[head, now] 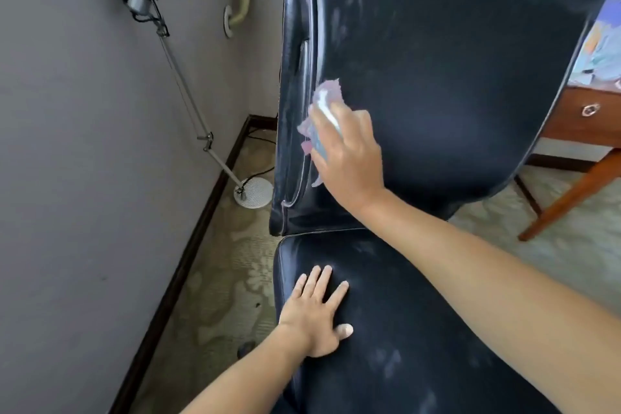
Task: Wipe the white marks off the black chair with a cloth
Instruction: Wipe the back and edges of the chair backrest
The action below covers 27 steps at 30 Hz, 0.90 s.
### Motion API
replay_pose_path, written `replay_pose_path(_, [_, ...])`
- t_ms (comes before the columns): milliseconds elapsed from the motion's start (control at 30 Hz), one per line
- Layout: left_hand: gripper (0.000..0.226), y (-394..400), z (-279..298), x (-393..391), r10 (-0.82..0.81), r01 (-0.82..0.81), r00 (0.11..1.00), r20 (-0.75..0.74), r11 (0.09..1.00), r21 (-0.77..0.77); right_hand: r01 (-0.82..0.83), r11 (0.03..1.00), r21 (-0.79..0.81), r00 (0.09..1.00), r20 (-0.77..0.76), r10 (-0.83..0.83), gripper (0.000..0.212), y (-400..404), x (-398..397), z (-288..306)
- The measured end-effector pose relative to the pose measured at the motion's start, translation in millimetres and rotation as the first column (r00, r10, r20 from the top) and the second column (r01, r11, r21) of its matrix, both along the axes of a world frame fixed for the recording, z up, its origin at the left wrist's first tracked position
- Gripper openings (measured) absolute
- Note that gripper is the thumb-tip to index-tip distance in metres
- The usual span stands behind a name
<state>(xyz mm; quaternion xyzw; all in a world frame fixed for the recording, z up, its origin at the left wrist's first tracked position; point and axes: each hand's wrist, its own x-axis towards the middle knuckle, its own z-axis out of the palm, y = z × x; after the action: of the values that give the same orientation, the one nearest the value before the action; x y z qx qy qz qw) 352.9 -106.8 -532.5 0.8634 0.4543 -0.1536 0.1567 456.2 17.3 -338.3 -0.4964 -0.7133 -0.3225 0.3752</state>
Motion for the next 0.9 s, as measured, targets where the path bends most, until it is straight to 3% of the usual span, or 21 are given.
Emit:
replay_pose_path(33, [0.08,-3.3,-1.0,2.3,0.01,-0.01,1.0,-0.017,1.0,0.006,-0.048,0.998,-0.036,0.996,0.073,0.051,0.039,-14.6,8.7,-18.7])
replay_pose_path(67, [0.079,-5.9,-0.5,5.4,0.026,-0.026,0.999,-0.03,1.0,0.016,-0.076,0.982,-0.175,0.982,0.157,0.104,0.038,-29.8,24.7,-44.3])
replay_pose_path(100, [0.077,-12.1,1.3,11.7,0.043,-0.042,0.998,-0.039,0.999,0.025,-0.036,0.927,-0.374,0.964,0.233,0.131,0.036,-49.6,50.1,-71.9])
replay_pose_path(133, [0.076,-18.6,3.0,17.6,0.072,-0.07,0.997,-0.037,0.997,0.034,0.061,0.81,-0.583,0.958,0.263,0.117,0.041,-71.9,77.3,-99.8])
replay_pose_path(167, [0.074,-26.0,3.7,22.3,0.1,-0.098,0.994,-0.034,0.994,0.05,0.181,0.676,-0.715,0.965,0.262,0.019,0.053,-96.3,107.4,-133.3])
replay_pose_path(200, [0.071,-34.5,4.2,27.5,0.125,-0.122,0.992,-0.035,0.99,0.064,0.296,0.579,-0.76,0.955,0.231,-0.186,0.069,-125.8,136.6,-163.2])
replay_pose_path(233, [0.07,-42.7,2.6,31.2,0.158,-0.156,0.987,-0.024,0.985,0.068,0.361,0.513,-0.779,0.911,0.177,-0.372,0.079,-153.4,161.7,-186.2])
replay_pose_path(300, [0.073,-52.7,-1.6,36.9,0.228,-0.23,0.973,0.035,0.972,0.047,0.471,0.463,-0.751,0.784,0.116,-0.61,0.077,-192.5,196.4,-211.6])
replay_pose_path(400, [0.083,-57.3,-21.6,38.3,0.255,-0.267,0.958,0.134,0.96,0.082,0.604,0.452,-0.656,0.709,0.185,-0.68,0.06,-205.4,223.4,-217.6])
replay_pose_path(500, [0.087,-51.9,-37.1,30.8,0.212,-0.247,0.956,0.201,0.955,0.165,0.483,0.432,-0.762,0.655,-0.013,-0.756,0.064,-193.6,203.8,-218.2])
replay_pose_path(633, [0.087,-28.6,-36.1,23.9,0.117,-0.14,0.985,0.13,0.973,0.182,0.354,0.521,-0.777,0.737,-0.111,-0.667,0.078,-219.9,161.8,-220.3])
replay_pose_path(833, [0.09,-51.8,-15.4,39.4,0.193,-0.192,0.981,0.008,0.971,0.146,0.37,0.502,-0.782,0.762,-0.054,-0.646,0.076,-272.0,158.5,-218.9])
replay_pose_path(900, [0.091,-79.8,-9.6,38.1,0.202,-0.199,0.979,-0.01,0.971,0.132,0.358,0.5,-0.788,0.776,-0.046,-0.629,0.064,-293.2,141.9,-215.0])
